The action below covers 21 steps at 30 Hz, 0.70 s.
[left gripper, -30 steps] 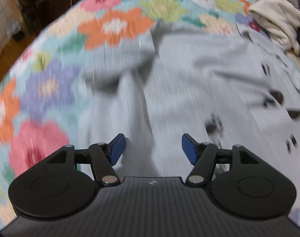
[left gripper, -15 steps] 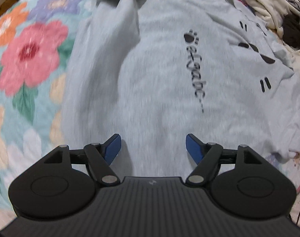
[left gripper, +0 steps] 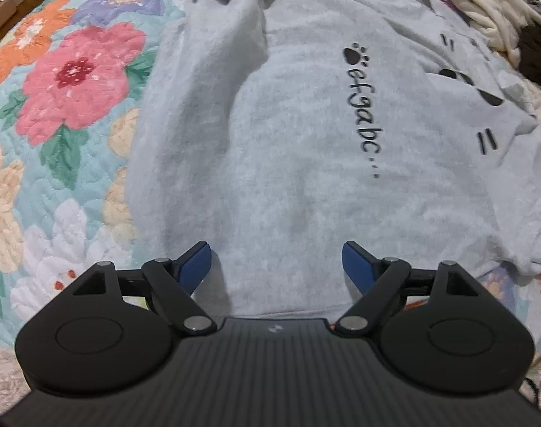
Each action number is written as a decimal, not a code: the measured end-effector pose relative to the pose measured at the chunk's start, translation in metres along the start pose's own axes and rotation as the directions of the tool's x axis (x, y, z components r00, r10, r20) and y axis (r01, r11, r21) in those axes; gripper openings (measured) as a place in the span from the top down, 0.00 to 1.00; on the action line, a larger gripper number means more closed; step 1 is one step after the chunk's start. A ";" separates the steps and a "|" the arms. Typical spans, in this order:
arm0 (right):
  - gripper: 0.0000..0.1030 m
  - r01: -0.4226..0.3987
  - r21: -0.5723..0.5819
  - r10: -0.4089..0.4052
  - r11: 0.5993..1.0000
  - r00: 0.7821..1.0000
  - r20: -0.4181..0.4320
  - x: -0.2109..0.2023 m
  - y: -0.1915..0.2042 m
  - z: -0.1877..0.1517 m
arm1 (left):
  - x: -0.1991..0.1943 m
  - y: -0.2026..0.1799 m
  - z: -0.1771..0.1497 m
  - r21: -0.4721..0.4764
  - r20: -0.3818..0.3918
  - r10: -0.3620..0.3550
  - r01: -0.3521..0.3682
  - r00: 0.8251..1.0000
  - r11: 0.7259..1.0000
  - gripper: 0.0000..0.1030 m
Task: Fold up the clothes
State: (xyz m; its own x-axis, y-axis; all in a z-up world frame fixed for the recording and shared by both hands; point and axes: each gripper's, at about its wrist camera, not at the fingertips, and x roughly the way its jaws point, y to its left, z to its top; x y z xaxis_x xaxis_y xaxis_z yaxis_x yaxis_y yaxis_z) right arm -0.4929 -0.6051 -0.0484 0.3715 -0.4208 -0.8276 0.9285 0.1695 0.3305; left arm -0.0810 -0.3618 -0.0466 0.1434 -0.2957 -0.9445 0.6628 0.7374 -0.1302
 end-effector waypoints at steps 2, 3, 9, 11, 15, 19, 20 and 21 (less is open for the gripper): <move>0.24 -0.007 0.019 0.007 1.000 1.000 0.013 -0.001 -0.005 0.003 | 0.003 0.005 0.001 -0.014 -0.004 0.023 -0.024 1.000 1.000 0.22; 0.24 -0.010 0.040 0.009 0.999 1.000 0.006 0.000 -0.008 0.005 | 0.004 0.006 0.001 -0.022 -0.005 0.025 -0.026 1.000 0.999 0.22; 0.24 -0.120 0.065 0.126 0.991 0.988 -0.093 0.012 -0.011 0.010 | 0.010 0.016 0.006 -0.086 -0.056 0.030 -0.035 0.998 0.996 0.18; 0.24 -0.118 0.001 0.118 0.993 0.986 -0.117 0.013 -0.003 0.013 | 0.005 0.019 0.007 -0.117 -0.049 0.023 -0.029 0.999 0.993 0.18; 0.24 -0.150 -0.152 0.127 0.977 0.981 -0.148 0.007 0.012 0.031 | 0.003 0.017 0.003 -0.100 -0.042 0.038 -0.042 0.998 0.994 0.17; 0.24 -0.117 -0.266 0.067 0.957 0.980 -0.188 0.013 0.012 0.044 | 0.013 0.016 0.000 -0.072 -0.071 0.088 -0.093 0.994 0.993 0.17; 0.24 -0.123 -0.285 0.061 0.951 0.974 -0.218 0.018 0.011 0.046 | 0.016 0.017 0.001 -0.072 -0.080 0.113 -0.119 0.990 0.990 0.15; 0.24 -0.141 -0.291 0.065 0.946 0.965 -0.255 0.024 0.008 0.049 | 0.018 0.017 0.002 -0.078 -0.088 0.138 -0.145 0.987 0.986 0.11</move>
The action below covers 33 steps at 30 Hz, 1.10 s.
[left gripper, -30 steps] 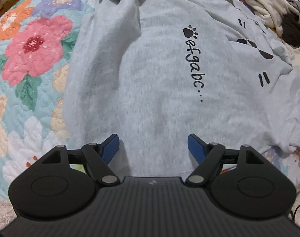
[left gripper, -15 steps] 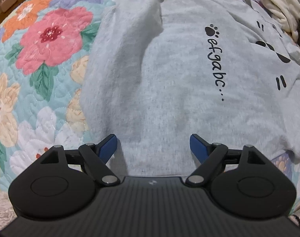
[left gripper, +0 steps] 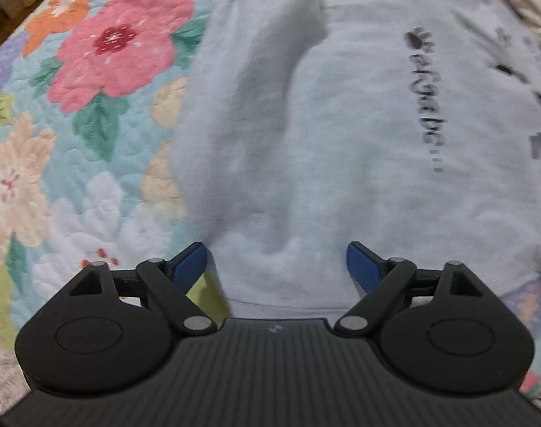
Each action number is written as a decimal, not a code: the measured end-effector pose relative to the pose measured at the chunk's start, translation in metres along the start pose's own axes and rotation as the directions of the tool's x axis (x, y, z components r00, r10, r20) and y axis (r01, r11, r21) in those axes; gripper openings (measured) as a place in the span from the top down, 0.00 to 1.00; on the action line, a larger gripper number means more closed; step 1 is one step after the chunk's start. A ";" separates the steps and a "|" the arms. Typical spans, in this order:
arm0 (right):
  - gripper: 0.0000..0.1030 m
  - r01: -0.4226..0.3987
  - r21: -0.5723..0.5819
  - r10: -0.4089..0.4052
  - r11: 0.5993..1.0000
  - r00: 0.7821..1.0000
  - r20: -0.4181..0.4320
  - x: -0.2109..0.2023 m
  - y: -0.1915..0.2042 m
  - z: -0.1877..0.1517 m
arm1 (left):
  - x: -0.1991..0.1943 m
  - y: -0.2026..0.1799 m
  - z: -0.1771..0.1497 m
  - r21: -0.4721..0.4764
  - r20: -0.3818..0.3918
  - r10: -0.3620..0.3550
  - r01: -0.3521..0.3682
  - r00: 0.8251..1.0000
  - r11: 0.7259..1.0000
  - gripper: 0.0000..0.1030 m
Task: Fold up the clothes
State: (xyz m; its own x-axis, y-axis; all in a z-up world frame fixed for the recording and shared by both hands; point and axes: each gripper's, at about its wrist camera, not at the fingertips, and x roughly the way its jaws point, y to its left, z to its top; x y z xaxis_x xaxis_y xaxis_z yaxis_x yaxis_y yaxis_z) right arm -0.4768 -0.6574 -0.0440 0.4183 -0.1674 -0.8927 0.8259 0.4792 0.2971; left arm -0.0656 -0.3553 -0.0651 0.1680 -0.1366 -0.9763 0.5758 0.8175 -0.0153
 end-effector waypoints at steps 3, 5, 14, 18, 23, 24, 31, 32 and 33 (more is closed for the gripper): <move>0.24 -0.039 0.031 0.041 0.999 0.997 -0.065 0.011 -0.014 0.009 | 0.002 0.009 -0.001 -0.043 -0.005 0.028 -0.028 1.000 0.999 0.09; 0.24 -0.025 0.035 0.028 0.999 0.997 -0.075 0.011 -0.017 0.019 | 0.001 0.016 -0.004 -0.071 -0.013 0.030 -0.031 0.999 0.997 0.08; 0.24 -0.010 -0.172 0.005 0.985 1.000 -0.028 -0.005 0.017 0.031 | -0.012 0.004 -0.015 -0.044 0.001 0.067 -0.067 0.998 0.997 0.08; 0.24 -0.009 -0.261 -0.009 0.965 0.998 -0.069 0.009 0.024 0.024 | -0.017 -0.006 -0.013 -0.022 -0.020 0.035 -0.036 0.999 0.999 0.09; 0.24 -0.017 -0.250 -0.010 0.968 0.994 -0.107 0.027 0.016 0.032 | -0.033 -0.012 -0.014 0.045 -0.007 0.019 -0.019 1.000 0.999 0.09; 0.24 -0.043 -0.225 0.011 0.973 0.990 -0.139 0.032 0.012 0.036 | -0.035 -0.008 -0.013 0.045 -0.005 -0.002 0.002 1.000 0.999 0.09; 0.24 -0.188 -0.234 0.087 0.954 0.919 -0.384 0.023 0.022 0.059 | -0.042 0.013 0.005 0.123 0.018 0.032 -0.034 0.999 0.992 0.09; 0.24 -0.182 -0.247 0.070 0.952 0.913 -0.402 0.020 0.024 0.056 | -0.043 0.017 0.007 0.136 0.022 0.022 -0.025 1.000 0.990 0.09; 0.24 -0.170 -0.258 0.050 0.951 0.909 -0.413 0.017 0.025 0.052 | -0.042 0.017 0.010 0.159 0.027 0.010 -0.015 1.000 0.987 0.09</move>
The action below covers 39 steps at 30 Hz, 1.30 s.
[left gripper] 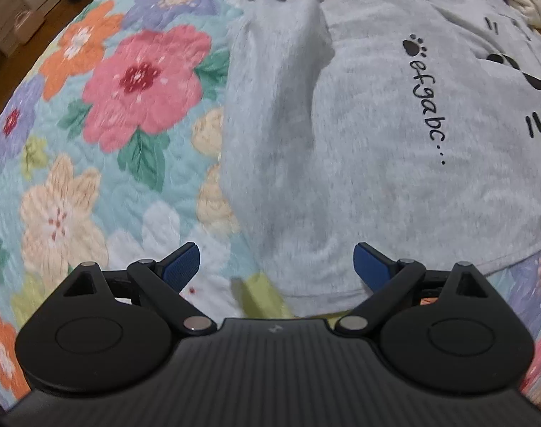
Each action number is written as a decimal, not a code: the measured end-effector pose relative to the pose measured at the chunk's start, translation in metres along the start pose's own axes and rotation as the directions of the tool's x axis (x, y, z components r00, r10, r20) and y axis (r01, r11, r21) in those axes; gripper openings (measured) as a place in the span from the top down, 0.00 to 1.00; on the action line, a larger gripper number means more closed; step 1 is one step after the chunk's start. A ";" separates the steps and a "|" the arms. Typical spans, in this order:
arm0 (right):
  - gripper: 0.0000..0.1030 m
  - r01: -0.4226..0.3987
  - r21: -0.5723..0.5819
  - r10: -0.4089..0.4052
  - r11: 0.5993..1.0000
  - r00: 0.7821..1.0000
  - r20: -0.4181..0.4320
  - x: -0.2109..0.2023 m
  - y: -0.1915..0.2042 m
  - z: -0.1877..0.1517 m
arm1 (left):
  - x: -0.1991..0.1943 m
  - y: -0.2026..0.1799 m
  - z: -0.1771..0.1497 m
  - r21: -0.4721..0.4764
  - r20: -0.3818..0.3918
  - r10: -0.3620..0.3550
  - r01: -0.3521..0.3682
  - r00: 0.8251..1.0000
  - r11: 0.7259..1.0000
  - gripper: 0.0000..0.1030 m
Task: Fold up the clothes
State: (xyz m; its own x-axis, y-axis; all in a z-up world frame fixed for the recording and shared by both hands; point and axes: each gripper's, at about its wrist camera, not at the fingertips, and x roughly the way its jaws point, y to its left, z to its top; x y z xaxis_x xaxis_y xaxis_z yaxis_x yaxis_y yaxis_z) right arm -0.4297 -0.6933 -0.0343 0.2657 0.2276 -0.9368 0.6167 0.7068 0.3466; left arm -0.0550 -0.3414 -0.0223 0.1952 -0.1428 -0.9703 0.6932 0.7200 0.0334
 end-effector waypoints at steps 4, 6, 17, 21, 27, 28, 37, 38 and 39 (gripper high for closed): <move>0.24 0.071 -0.016 -0.069 0.997 0.996 0.064 0.001 0.000 -0.011 | 0.010 -0.005 0.016 0.087 0.023 -0.025 0.023 0.999 0.996 0.09; 0.24 0.061 0.022 -0.063 0.998 0.989 0.135 0.005 -0.005 -0.010 | 0.016 -0.010 0.028 0.131 0.021 -0.053 0.050 0.998 0.990 0.09; 0.24 -0.030 0.133 -0.023 0.991 0.923 0.383 0.013 -0.002 0.016 | 0.018 -0.050 0.098 0.514 0.160 -0.086 -0.009 0.983 0.857 0.11; 0.24 -0.044 0.163 -0.018 0.986 0.933 0.360 0.022 -0.003 0.041 | 0.018 -0.054 0.099 0.488 0.187 -0.107 0.002 0.977 0.873 0.10; 0.24 0.048 0.259 -0.139 0.965 0.928 0.346 0.028 -0.003 0.013 | 0.051 -0.033 0.097 0.199 0.086 -0.144 0.124 0.986 0.972 0.09; 0.24 0.056 0.279 -0.159 0.959 0.918 0.362 0.028 -0.006 0.002 | 0.053 -0.028 0.094 0.158 0.110 -0.128 0.109 0.986 0.981 0.09; 0.24 -0.140 0.471 -0.151 0.871 0.836 0.527 0.044 -0.018 -0.109 | 0.035 0.034 0.021 -0.027 0.091 -0.190 0.193 0.978 0.981 0.09; 0.24 -0.178 0.484 -0.148 0.857 0.814 0.561 0.046 -0.017 -0.117 | 0.029 0.035 0.016 -0.005 0.106 -0.169 0.170 0.980 0.985 0.09; 0.24 -0.199 0.491 -0.151 0.848 0.797 0.585 0.048 -0.015 -0.121 | 0.026 0.035 0.012 0.029 0.120 -0.148 0.145 0.982 0.989 0.09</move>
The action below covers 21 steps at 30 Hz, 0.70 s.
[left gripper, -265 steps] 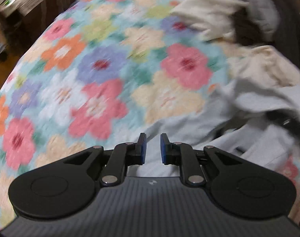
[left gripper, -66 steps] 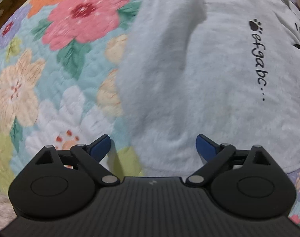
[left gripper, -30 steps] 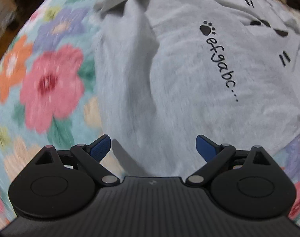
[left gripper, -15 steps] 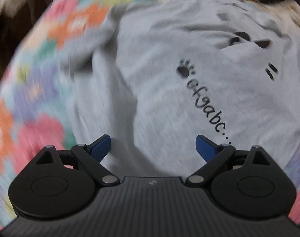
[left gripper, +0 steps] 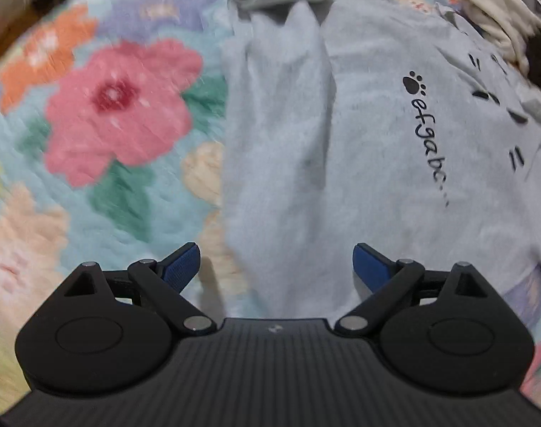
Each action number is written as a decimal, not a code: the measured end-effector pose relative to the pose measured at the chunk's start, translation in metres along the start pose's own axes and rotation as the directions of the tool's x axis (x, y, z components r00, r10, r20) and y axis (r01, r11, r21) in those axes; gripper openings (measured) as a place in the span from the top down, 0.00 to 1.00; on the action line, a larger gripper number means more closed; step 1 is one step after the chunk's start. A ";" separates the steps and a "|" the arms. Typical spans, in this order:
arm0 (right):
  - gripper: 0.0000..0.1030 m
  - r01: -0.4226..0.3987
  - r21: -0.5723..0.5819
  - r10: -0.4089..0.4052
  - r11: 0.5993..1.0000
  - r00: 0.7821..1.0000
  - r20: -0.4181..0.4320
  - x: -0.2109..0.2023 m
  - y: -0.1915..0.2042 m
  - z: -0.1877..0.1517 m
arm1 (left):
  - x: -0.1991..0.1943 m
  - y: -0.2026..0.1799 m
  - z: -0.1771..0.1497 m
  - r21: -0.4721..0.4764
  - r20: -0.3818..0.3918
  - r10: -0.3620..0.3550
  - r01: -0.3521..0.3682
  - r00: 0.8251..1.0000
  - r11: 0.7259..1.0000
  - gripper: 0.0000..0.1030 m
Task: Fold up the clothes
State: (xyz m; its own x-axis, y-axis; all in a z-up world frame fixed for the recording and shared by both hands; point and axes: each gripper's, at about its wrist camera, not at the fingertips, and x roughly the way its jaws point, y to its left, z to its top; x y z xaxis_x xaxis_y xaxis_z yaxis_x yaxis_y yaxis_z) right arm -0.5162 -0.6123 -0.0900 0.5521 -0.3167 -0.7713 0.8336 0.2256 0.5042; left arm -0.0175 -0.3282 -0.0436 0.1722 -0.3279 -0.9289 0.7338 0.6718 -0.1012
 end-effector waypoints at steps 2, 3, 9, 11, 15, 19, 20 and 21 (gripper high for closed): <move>0.24 0.010 0.014 -0.011 1.000 0.998 0.058 -0.004 0.001 -0.007 | 0.000 0.000 -0.004 0.029 -0.018 0.047 -0.046 0.999 0.999 0.09; 0.24 0.016 0.007 -0.017 1.000 0.997 0.070 -0.007 0.002 -0.009 | -0.001 -0.001 -0.006 0.029 -0.013 0.046 -0.046 0.999 0.999 0.09; 0.23 0.023 0.110 -0.029 0.994 0.998 0.049 -0.012 -0.007 -0.020 | 0.003 0.002 -0.017 0.046 -0.065 -0.053 0.056 0.997 0.997 0.09; 0.16 -0.034 0.142 0.031 0.989 0.999 0.026 -0.005 -0.012 -0.027 | 0.014 0.003 -0.020 0.060 -0.094 -0.108 0.114 0.990 0.992 0.05; 0.10 -0.058 0.219 0.035 0.974 0.994 0.107 0.015 -0.005 -0.026 | 0.042 -0.009 -0.021 0.094 -0.087 -0.073 0.082 0.993 0.992 0.00; 0.67 0.050 0.155 -0.075 0.987 0.984 0.162 0.024 0.019 -0.018 | 0.033 -0.017 -0.025 0.134 0.031 -0.105 0.100 0.994 0.986 0.53; 0.94 0.090 0.113 -0.107 0.989 0.983 0.152 0.025 0.026 -0.017 | 0.030 -0.018 -0.025 0.137 0.043 -0.128 0.121 0.991 0.983 0.63; 0.94 0.126 0.082 -0.137 0.989 0.978 0.154 0.023 0.032 -0.016 | 0.027 -0.018 -0.025 0.139 0.054 -0.150 0.141 0.987 0.980 0.84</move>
State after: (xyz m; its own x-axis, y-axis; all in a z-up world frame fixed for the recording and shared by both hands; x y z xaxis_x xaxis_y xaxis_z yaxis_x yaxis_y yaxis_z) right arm -0.4771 -0.5976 -0.0982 0.4279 -0.4828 -0.7641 0.8949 0.1080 0.4329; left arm -0.0432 -0.3324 -0.0755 0.0955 -0.4605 -0.8825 0.8351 0.5195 -0.1808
